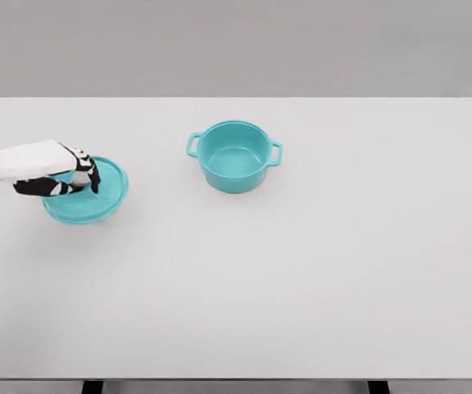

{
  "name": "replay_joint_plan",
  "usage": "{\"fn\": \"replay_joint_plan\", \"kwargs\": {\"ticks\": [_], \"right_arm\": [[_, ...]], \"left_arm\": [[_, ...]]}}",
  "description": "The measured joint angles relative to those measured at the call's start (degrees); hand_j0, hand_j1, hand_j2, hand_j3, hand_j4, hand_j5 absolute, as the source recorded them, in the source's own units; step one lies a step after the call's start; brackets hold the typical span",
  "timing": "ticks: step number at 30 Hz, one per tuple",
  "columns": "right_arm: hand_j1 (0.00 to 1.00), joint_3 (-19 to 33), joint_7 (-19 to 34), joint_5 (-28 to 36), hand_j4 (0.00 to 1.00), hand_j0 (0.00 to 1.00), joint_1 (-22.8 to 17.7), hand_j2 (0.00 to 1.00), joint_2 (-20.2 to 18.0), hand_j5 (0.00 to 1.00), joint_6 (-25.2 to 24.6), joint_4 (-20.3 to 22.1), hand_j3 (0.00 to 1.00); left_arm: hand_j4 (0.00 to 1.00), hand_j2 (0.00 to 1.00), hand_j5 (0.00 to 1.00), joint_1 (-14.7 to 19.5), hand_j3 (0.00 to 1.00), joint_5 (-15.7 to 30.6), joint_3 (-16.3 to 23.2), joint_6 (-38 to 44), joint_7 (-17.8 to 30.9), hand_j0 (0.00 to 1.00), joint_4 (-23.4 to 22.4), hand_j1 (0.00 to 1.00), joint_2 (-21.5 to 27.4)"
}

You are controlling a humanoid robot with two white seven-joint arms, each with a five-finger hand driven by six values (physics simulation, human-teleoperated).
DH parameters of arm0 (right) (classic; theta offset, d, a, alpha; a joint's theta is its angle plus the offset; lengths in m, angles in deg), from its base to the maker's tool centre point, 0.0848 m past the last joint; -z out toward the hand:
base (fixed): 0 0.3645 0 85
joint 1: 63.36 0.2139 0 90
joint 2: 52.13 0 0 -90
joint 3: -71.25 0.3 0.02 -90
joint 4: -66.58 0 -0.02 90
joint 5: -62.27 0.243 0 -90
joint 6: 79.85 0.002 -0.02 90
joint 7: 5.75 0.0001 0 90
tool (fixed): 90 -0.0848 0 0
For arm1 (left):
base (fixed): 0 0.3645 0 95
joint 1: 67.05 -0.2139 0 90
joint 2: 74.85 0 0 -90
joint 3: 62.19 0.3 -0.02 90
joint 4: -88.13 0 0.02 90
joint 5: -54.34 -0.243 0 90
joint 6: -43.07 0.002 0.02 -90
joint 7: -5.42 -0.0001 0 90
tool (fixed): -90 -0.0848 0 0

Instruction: Cover the pot with left arm

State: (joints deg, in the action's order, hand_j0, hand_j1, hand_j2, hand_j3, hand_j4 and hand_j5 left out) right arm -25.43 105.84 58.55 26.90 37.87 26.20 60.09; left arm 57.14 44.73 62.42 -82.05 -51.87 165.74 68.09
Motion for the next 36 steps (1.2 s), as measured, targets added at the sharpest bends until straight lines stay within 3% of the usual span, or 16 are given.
{"fn": "replay_joint_plan", "kwargs": {"ticks": [13, 36], "right_arm": [[1.00, 0.0, 0.0, 0.0, 1.00, 1.00, -0.1, 1.00, 0.0, 1.00, 0.0, 0.0, 1.00], [1.00, 0.0, 0.0, 0.0, 1.00, 1.00, 0.0, 1.00, 0.0, 1.00, 0.0, 0.0, 1.00]], "left_arm": [[0.46, 0.46, 0.46, 3.4, 0.46, -0.3, 0.2, 0.0, -0.1, 0.46, 1.9, 0.46, -2.7], [0.46, 0.46, 0.46, 9.4, 0.46, -5.3, 0.7, 0.0, 0.2, 0.46, 0.8, 0.46, -14.5]]}}
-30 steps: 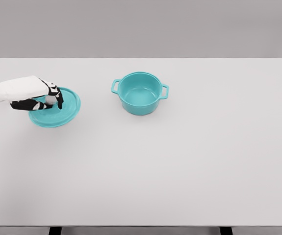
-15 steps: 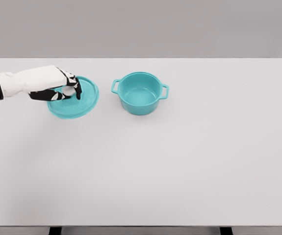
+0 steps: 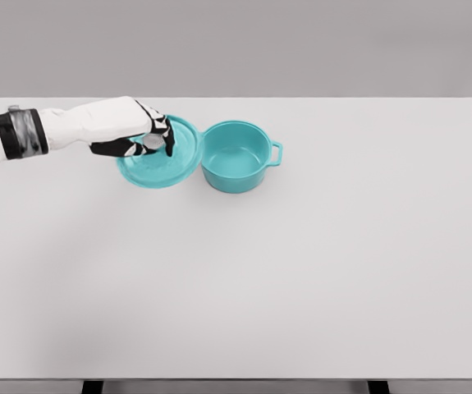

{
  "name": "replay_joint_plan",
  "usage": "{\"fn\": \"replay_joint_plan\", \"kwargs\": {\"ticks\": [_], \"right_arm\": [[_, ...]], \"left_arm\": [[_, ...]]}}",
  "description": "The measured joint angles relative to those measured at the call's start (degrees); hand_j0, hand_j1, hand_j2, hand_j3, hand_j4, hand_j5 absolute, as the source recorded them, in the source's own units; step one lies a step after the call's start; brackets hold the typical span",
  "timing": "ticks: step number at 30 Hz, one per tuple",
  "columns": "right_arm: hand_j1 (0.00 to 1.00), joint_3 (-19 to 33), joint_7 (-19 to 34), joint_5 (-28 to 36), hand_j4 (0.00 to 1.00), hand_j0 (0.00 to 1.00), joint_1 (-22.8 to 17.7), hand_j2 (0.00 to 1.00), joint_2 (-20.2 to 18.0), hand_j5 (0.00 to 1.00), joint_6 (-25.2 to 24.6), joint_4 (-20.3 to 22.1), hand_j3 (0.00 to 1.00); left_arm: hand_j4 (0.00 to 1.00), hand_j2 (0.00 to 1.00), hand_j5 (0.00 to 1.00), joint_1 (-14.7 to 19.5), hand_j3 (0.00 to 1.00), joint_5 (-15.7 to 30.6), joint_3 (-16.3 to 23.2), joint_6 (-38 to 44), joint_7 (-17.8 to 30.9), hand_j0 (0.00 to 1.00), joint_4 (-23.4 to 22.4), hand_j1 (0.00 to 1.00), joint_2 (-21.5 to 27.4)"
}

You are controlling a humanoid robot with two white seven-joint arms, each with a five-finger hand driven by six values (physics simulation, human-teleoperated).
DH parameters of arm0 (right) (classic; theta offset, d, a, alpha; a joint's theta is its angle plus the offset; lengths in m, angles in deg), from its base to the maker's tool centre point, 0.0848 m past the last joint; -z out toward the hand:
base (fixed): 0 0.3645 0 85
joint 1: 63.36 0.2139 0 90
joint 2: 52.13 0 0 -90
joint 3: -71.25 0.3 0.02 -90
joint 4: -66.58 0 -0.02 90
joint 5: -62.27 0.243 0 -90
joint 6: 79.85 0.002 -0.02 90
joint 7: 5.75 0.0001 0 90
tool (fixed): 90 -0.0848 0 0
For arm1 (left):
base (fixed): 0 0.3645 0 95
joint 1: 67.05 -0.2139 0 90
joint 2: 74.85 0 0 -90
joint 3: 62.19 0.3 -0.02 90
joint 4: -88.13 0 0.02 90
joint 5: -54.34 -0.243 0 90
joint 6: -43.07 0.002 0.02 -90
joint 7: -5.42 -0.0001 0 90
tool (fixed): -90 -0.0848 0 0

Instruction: Cover the pot with left arm

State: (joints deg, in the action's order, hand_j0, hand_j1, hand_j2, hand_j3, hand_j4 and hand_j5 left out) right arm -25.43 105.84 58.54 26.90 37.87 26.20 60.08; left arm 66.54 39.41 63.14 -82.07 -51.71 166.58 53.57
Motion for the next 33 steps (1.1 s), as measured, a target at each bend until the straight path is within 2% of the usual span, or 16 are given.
{"fn": "replay_joint_plan", "kwargs": {"ticks": [7, 18, 25, 33], "right_arm": [[1.00, 0.0, 0.0, 0.0, 1.00, 1.00, 0.0, 1.00, 0.0, 1.00, 0.0, 0.0, 1.00], [1.00, 0.0, 0.0, 0.0, 1.00, 1.00, -0.1, 1.00, 0.0, 1.00, 0.0, 0.0, 1.00], [1.00, 0.0, 0.0, 0.0, 1.00, 1.00, -0.1, 1.00, 0.0, 1.00, 0.0, 0.0, 1.00], [1.00, 0.0, 0.0, 0.0, 1.00, 1.00, 0.0, 1.00, 0.0, 1.00, 0.0, 0.0, 1.00]], "left_arm": [[0.47, 0.47, 0.47, 0.9, 0.47, -2.4, 0.4, 0.0, 0.0, 0.47, -1.7, 0.47, -3.6], [0.47, 0.47, 0.47, 4.5, 0.47, -4.3, 3.7, 0.0, 0.1, 0.47, -5.2, 0.47, -7.9], [0.47, 0.47, 0.47, 7.4, 0.47, -4.6, 5.3, 0.0, 0.2, 0.47, -8.5, 0.47, -10.7], [0.48, 0.48, 0.48, 8.8, 0.48, -5.7, 6.5, 0.0, 0.3, 0.48, -13.0, 0.48, -14.6]]}}
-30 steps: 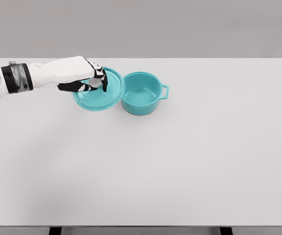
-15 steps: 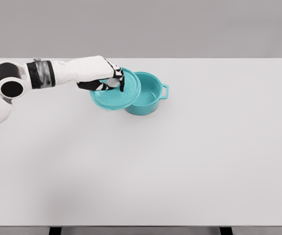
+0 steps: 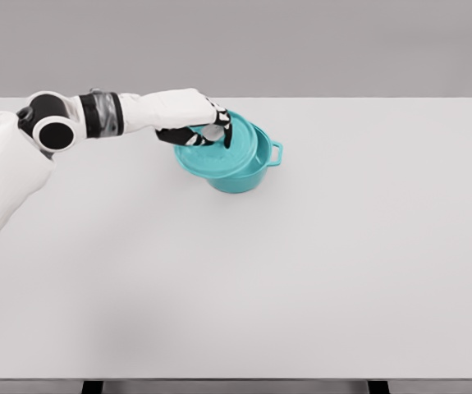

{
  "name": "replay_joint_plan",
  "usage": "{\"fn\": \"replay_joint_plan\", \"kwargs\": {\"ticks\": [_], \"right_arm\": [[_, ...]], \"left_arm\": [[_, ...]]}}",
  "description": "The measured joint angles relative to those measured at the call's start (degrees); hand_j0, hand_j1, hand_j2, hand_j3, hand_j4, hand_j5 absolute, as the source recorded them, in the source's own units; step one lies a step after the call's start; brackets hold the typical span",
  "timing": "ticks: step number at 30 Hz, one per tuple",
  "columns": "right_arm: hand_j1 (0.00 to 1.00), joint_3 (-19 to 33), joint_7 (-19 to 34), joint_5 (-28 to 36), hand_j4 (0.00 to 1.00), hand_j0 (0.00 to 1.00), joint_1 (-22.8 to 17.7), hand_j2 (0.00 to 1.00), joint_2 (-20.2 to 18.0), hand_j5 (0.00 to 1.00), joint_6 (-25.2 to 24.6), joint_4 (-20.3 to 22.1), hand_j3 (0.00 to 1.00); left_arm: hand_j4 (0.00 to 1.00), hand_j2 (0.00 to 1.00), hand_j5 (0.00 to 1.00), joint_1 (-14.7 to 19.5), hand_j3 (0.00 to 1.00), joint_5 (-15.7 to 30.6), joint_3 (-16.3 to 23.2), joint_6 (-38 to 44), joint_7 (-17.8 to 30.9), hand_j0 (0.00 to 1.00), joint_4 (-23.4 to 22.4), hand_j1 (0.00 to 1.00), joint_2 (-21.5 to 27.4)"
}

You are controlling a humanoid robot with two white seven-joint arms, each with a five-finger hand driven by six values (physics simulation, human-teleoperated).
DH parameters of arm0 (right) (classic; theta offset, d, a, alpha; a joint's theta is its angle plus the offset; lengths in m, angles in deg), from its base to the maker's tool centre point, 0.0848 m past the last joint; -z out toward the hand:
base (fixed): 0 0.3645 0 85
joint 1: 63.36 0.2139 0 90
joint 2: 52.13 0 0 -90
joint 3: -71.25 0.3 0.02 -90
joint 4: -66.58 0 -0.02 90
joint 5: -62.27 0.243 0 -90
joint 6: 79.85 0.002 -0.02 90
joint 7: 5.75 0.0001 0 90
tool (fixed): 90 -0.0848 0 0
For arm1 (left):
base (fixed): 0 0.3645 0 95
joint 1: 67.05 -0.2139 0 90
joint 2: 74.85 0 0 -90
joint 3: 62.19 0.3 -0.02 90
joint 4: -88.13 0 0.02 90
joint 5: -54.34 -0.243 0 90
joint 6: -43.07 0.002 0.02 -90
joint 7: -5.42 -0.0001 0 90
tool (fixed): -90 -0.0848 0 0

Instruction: Cover the pot with left arm

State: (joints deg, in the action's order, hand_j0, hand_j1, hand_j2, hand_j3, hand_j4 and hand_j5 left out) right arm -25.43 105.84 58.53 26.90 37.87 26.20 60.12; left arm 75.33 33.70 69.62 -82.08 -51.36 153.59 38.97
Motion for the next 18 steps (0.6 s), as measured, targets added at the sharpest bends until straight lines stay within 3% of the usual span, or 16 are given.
{"fn": "replay_joint_plan", "kwargs": {"ticks": [18], "right_arm": [[1.00, 0.0, 0.0, 0.0, 1.00, 1.00, -0.1, 1.00, 0.0, 1.00, 0.0, 0.0, 1.00]], "left_arm": [[0.49, 0.49, 0.49, 2.9, 0.49, -1.1, 0.7, 0.0, 0.1, 0.49, -7.1, 0.49, -5.4]]}}
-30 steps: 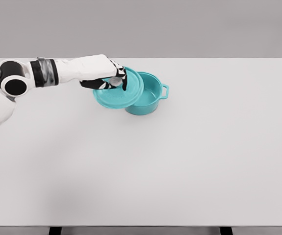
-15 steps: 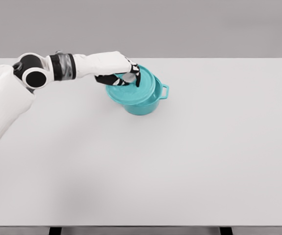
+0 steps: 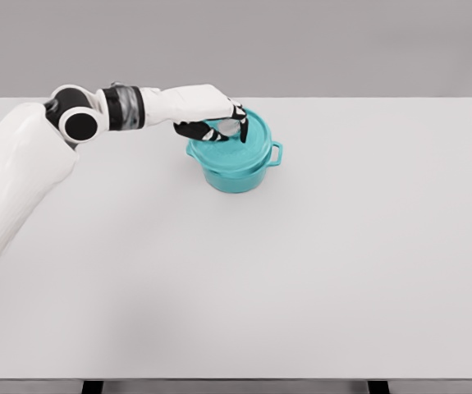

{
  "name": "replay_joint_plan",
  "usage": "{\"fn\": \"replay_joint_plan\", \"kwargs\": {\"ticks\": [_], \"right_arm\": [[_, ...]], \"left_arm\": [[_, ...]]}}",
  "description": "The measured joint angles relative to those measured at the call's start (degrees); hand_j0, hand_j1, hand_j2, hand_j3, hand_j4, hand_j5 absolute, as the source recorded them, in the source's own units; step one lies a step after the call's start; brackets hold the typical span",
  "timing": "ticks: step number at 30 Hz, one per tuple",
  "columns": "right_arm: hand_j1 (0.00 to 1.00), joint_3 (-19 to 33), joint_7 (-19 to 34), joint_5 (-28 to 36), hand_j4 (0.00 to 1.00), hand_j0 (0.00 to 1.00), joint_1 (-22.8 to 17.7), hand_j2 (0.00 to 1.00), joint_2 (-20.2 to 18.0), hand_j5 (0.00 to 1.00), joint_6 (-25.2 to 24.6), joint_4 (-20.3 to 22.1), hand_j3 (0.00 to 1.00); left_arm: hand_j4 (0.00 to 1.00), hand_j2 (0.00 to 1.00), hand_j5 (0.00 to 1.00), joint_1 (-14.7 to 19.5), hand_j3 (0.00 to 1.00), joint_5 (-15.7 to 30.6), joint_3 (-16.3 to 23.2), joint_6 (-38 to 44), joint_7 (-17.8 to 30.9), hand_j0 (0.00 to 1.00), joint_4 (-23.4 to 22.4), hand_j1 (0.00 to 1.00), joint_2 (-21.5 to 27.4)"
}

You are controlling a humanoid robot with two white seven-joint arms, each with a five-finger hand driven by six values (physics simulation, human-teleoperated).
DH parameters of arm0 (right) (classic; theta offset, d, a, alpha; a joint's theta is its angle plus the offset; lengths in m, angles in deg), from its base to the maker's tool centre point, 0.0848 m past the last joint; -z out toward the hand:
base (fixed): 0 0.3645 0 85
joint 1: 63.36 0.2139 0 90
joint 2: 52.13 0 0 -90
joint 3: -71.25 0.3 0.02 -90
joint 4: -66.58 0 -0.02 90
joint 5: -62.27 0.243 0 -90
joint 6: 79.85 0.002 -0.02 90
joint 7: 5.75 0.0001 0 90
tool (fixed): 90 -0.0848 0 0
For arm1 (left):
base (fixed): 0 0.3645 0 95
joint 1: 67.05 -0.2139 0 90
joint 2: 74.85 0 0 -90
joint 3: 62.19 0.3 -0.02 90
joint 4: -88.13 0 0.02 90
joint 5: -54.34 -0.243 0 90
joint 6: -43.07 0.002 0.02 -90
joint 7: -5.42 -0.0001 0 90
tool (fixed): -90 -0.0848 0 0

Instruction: Cover the pot with left arm

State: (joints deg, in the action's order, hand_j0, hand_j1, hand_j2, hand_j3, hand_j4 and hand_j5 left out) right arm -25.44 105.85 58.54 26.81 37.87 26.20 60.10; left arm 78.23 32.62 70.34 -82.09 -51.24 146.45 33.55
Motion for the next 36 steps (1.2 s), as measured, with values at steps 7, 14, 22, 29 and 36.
{"fn": "replay_joint_plan", "kwargs": {"ticks": [7, 14, 22, 29, 36], "right_arm": [[1.00, 0.0, 0.0, 0.0, 1.00, 1.00, 0.1, 1.00, 0.0, 1.00, 0.0, 0.0, 1.00], [1.00, 0.0, 0.0, 0.0, 1.00, 1.00, 0.1, 1.00, 0.0, 1.00, 0.0, 0.0, 1.00], [1.00, 0.0, 0.0, 0.0, 1.00, 1.00, 0.1, 1.00, 0.0, 1.00, 0.0, 0.0, 1.00], [1.00, 0.0, 0.0, 0.0, 1.00, 1.00, 0.1, 1.00, 0.0, 1.00, 0.0, 0.0, 1.00], [1.00, 0.0, 0.0, 0.0, 1.00, 1.00, 0.1, 1.00, 0.0, 1.00, 0.0, 0.0, 1.00]], "left_arm": [[0.49, 0.49, 0.49, 0.0, 0.49, -1.0, 0.1, 0.0, 0.0, 0.49, -2.0, 0.49, -1.4], [0.68, 0.68, 0.68, 0.4, 0.68, -1.3, 0.1, 0.0, 0.0, 0.68, -2.6, 0.68, -1.7], [0.74, 0.74, 0.74, 0.7, 0.74, -1.4, 0.1, 0.0, 0.0, 0.74, -3.2, 0.74, -1.6], [1.00, 1.00, 1.00, 1.4, 1.00, -2.3, -0.1, 0.0, 0.0, 1.00, -3.9, 1.00, -1.6], [1.00, 1.00, 1.00, 1.3, 1.00, -1.1, -0.6, 0.0, -0.2, 1.00, -3.2, 1.00, -0.6]]}}
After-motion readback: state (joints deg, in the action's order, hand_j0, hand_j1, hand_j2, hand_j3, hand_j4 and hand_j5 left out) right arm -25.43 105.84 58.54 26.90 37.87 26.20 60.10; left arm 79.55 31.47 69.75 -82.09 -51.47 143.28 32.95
